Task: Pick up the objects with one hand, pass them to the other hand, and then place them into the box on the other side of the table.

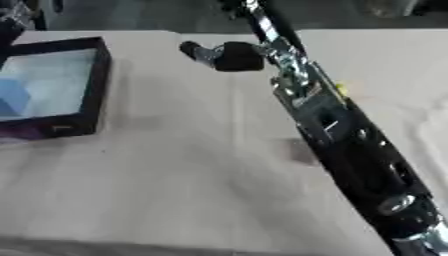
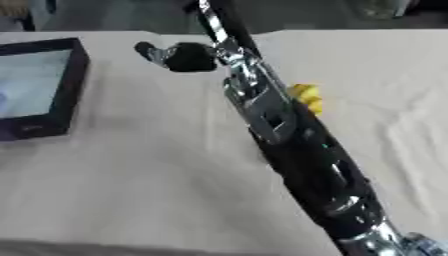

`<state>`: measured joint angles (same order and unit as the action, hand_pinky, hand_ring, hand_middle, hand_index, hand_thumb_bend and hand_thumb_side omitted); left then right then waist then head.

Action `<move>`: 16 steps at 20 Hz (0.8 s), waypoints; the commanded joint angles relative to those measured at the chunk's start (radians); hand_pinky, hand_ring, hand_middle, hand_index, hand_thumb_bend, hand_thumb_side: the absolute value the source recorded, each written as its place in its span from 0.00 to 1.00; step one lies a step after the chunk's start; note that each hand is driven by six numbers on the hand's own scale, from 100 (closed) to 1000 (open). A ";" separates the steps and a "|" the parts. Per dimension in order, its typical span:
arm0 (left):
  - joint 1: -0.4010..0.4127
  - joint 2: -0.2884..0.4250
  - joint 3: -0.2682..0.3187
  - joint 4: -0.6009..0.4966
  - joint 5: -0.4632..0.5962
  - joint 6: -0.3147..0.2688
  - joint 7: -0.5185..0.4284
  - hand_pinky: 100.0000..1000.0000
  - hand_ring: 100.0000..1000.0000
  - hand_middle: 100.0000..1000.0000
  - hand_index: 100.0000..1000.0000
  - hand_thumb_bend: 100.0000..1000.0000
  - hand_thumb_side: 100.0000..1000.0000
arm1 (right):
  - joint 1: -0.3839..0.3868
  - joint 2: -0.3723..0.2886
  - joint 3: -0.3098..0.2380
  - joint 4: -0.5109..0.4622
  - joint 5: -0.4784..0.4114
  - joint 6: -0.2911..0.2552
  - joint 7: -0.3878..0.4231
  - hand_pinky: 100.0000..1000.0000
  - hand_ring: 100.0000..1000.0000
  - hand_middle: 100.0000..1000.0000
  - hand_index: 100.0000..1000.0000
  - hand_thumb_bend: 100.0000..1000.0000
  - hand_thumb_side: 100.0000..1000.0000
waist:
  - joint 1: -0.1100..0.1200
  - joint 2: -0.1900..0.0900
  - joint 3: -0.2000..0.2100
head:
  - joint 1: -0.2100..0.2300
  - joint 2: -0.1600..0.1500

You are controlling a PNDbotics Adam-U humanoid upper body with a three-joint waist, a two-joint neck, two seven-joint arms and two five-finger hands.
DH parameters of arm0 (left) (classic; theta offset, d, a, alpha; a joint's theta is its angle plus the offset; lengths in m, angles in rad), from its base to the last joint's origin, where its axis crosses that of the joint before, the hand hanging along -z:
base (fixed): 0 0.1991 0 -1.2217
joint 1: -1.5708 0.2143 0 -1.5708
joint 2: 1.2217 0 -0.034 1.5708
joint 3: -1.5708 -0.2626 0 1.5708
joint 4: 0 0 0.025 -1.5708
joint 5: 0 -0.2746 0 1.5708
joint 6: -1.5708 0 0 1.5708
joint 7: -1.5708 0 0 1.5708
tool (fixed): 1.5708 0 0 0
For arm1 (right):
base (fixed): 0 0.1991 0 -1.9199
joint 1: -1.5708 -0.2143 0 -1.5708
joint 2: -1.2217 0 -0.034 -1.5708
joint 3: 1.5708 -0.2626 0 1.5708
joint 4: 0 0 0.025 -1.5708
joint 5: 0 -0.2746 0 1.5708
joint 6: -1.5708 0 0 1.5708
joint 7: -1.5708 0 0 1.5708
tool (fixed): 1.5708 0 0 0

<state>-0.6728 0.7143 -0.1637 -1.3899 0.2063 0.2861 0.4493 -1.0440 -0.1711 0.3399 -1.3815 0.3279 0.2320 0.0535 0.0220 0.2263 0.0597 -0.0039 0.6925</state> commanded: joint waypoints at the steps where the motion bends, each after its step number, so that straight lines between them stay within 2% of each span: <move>1: 0.006 0.012 0.021 -0.059 0.043 -0.027 0.029 0.58 0.64 0.62 0.79 0.51 0.61 | -0.051 -0.071 -0.010 -0.020 -0.029 0.016 0.120 0.83 0.79 0.83 0.84 0.59 0.28 | -0.013 -0.037 -0.003 | -0.001 0.014; 3: 0.015 0.008 0.024 -0.071 0.065 -0.013 0.035 0.58 0.64 0.62 0.78 0.51 0.59 | -0.079 -0.105 -0.005 -0.004 -0.011 -0.008 0.216 0.84 0.80 0.83 0.84 0.59 0.29 | -0.016 -0.041 -0.005 | 0.001 0.025; 8: 0.029 0.012 0.023 -0.075 0.083 0.008 0.034 0.59 0.65 0.63 0.79 0.52 0.58 | -0.139 -0.166 0.001 0.056 -0.007 -0.084 0.417 0.85 0.82 0.85 0.84 0.58 0.29 | -0.023 -0.048 -0.012 | 0.003 0.031; 13: 0.031 0.022 0.028 -0.080 0.079 0.008 0.035 0.59 0.65 0.63 0.79 0.52 0.58 | -0.159 -0.238 0.012 0.094 -0.040 -0.112 0.534 0.85 0.84 0.86 0.85 0.59 0.29 | -0.028 -0.053 -0.017 | 0.000 0.030; 16: 0.035 0.027 0.034 -0.082 0.077 0.008 0.038 0.59 0.65 0.63 0.79 0.52 0.58 | -0.150 -0.297 0.025 0.084 -0.068 -0.117 0.583 0.85 0.84 0.86 0.85 0.59 0.29 | -0.032 -0.055 -0.022 | 0.003 0.027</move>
<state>-0.6269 0.7031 -0.1483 -1.4571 0.2844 0.2929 0.4842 -1.1744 -0.4227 0.3669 -1.2841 0.2755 0.1184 0.6148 0.0004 0.2129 0.0362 -0.0025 0.7195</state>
